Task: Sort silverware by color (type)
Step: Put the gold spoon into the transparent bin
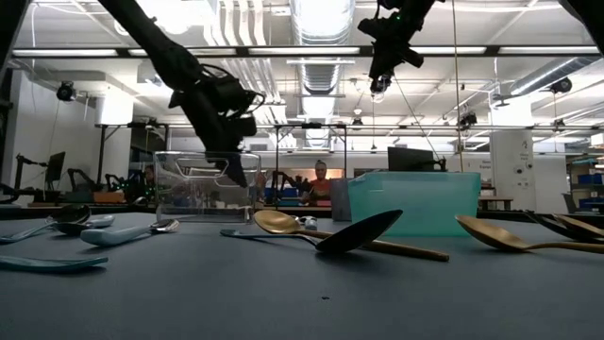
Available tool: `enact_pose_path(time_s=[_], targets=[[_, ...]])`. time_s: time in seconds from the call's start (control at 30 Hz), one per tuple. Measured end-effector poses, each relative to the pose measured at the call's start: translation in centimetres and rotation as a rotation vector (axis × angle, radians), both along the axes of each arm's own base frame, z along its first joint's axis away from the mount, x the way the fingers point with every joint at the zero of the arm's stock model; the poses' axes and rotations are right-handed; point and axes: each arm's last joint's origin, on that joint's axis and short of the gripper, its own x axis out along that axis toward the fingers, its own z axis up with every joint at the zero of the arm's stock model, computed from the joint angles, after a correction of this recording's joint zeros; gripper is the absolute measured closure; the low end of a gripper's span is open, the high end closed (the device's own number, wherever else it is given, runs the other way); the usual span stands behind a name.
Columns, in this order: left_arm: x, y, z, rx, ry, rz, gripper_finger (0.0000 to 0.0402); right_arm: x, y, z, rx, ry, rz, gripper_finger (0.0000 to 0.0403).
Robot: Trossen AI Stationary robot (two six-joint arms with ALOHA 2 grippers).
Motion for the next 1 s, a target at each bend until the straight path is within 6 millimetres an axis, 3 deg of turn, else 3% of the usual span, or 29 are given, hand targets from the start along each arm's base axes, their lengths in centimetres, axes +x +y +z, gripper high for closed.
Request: enact_pose_path(time_s=[0.23,0.53,1.0], targets=[[0.1,0.9,-0.4,0.030,0.021,0.136,0.0401,0.0,0.0,0.0,0.005,-0.006,-0.009,0.0364],[0.7,1.3,-2.0,0.012,0.019,0.062,0.0401,0.0,0.0,0.0,0.007,-0.009,-0.015,0.0364],[0.6,1.6,-2.3,0.038,0.048,0.086,0.0401,0.0,0.0,0.0,0.012,-0.013,-0.021,0.0364]])
